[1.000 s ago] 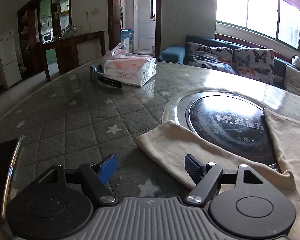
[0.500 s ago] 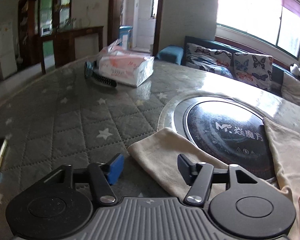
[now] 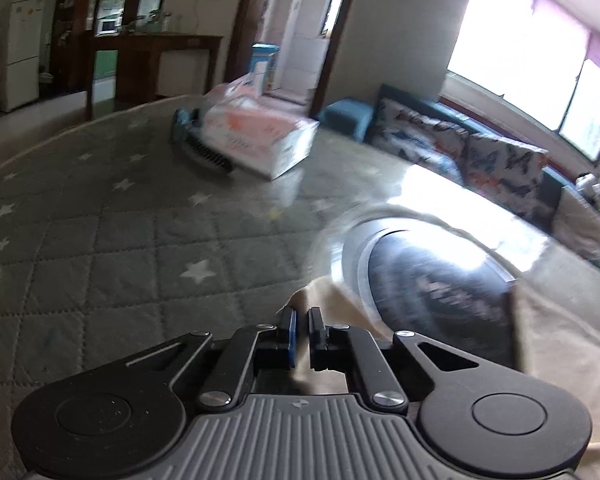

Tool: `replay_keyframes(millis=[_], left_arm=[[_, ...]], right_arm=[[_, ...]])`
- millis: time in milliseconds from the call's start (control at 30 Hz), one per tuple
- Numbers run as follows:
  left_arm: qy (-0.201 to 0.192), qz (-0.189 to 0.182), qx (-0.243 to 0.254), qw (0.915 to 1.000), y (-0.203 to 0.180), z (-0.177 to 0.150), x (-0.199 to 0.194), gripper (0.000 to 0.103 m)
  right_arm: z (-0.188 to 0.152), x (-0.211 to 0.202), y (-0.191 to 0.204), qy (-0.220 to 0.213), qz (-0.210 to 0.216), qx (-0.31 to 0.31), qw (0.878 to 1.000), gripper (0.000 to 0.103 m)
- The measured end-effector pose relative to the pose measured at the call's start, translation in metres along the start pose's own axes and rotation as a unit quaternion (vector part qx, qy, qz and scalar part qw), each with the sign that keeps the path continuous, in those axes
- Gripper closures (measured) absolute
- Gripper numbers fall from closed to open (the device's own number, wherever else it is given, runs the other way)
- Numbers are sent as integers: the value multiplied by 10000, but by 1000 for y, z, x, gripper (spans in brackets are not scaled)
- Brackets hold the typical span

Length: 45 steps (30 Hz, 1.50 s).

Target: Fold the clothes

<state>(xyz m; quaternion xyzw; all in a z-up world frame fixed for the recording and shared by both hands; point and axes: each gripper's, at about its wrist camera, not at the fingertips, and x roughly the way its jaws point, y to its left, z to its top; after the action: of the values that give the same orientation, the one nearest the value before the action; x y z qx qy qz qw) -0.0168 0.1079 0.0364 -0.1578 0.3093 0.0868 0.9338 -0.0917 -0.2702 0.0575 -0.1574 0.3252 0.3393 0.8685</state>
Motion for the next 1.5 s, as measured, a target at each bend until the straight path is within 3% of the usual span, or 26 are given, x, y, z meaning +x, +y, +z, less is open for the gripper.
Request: replay_keyframes(millis=[167, 300, 567, 800, 933, 1000, 1033, 1100, 1200, 1400, 1500], left_arm=[[-223, -749, 278, 9966, -38, 6, -36, 97], [-310, -1478, 610, 9866, -81, 5, -62, 97], [-300, -2841, 1317, 9492, -169, -18, -104, 97], [140, -3474, 1631, 9233, -217, -56, -103, 97], [519, -3592, 1912, 9120, -226, -80, -96, 95], [686, -3637, 2086, 9053, -226, -92, -94, 89], [720, -3619, 2139, 9045, -222, -95, -93, 85], [775, -3573, 2238, 9035, -212, -101, -92, 59], [843, -3435, 2363, 9050, -196, -109, -90, 57], [727, -2693, 2225, 9342, -153, -101, -75, 59], [669, -2525, 2066, 9429, -135, -95, -71, 59]], right_arm=[[-10, -16, -11, -73, -218, 188, 9996, 59], [-20, -29, -19, -122, -385, 352, 9986, 59], [-41, -55, -36, -270, -709, 703, 9946, 59], [-58, -71, -48, -296, -896, 998, 9905, 59], [-64, -77, -54, -273, -972, 1138, 9884, 59], [-66, -80, -56, -260, -998, 1183, 9876, 59], [-67, -81, -57, -255, -1010, 1204, 9872, 59], [-69, -83, -59, -240, -1029, 1257, 9864, 59], [-70, -85, -62, -234, -1050, 1344, 9851, 59], [-65, -73, -64, -180, -878, 1438, 9855, 64], [-62, -60, -61, -100, -828, 1427, 9863, 67]])
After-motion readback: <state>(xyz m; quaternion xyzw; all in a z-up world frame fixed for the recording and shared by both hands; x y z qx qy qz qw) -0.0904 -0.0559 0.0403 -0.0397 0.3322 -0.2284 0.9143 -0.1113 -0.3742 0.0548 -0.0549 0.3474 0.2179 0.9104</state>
